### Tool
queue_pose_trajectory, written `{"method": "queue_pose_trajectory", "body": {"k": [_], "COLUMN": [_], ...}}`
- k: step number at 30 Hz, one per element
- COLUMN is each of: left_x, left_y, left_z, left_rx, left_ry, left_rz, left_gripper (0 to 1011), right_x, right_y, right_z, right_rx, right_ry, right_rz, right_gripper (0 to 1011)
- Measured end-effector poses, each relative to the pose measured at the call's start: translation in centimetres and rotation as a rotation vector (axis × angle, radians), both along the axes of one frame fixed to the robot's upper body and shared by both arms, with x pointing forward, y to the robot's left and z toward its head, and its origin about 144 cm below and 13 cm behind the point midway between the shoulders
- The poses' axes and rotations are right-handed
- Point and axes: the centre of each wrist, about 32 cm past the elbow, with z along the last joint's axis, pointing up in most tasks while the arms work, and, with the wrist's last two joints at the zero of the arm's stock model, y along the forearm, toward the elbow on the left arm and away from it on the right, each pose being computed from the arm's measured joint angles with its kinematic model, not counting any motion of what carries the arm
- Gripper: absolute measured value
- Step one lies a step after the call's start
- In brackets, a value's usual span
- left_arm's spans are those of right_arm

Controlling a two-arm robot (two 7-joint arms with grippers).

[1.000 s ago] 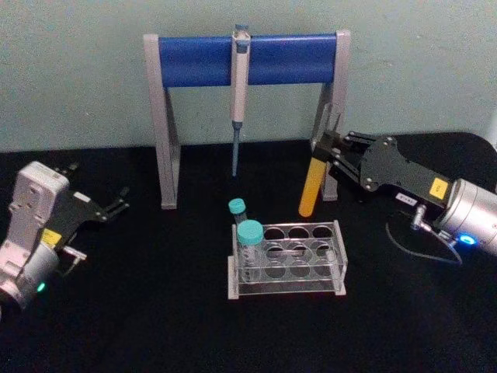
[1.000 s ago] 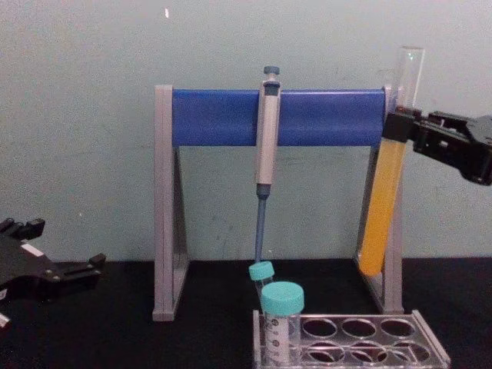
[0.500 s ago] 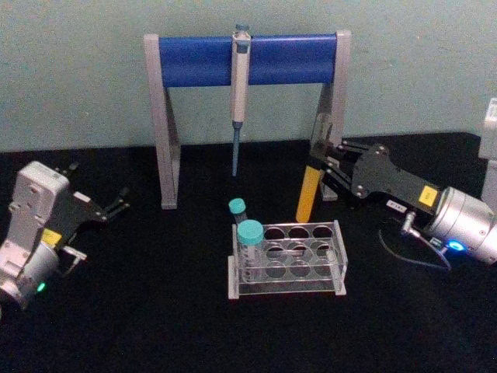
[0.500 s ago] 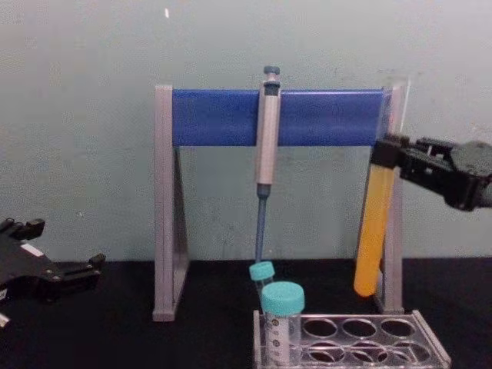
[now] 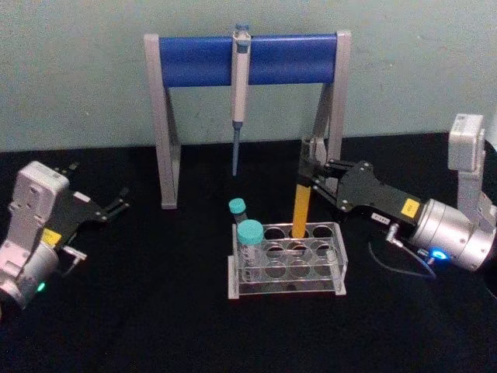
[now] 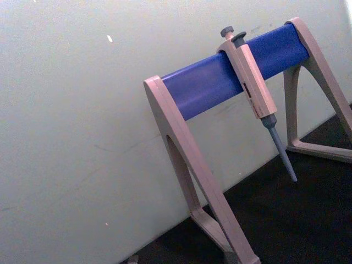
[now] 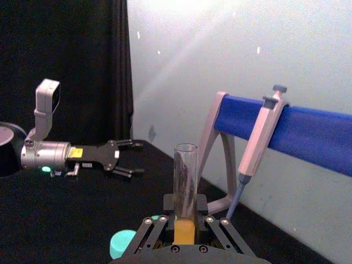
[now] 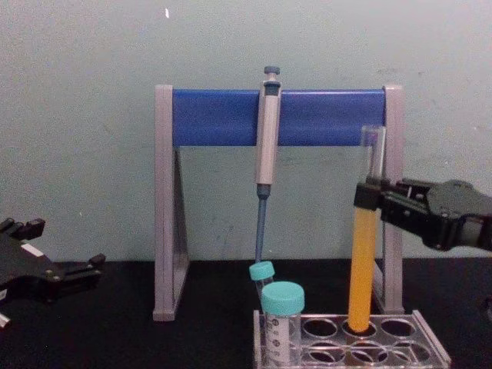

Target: Pick up the test tube from the test tube rack, shake it, then place it back into the test tube rack.

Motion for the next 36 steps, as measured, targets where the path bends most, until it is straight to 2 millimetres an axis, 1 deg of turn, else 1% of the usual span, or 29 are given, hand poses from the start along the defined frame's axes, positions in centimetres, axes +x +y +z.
{"method": "queue_pose_trajectory", "body": {"k": [20,36], "left_x": [0.0,0.0], "left_y": [0.0,0.0], "left_z": [0.0,0.0], "left_rx": [0.0,0.0], "left_ry": [0.0,0.0], "left_rz": [0.0,0.0], "left_gripper": [1001,1001], "right_x": [0.6,0.6], "right_y": [0.4,0.4], "right_z": [-1.8,-2.3], "right_rx": [-0.075,-0.093], "right_ry": [0.064,0.089], "right_rz": [-0.006,-0.009], "right_gripper": [216,216]}}
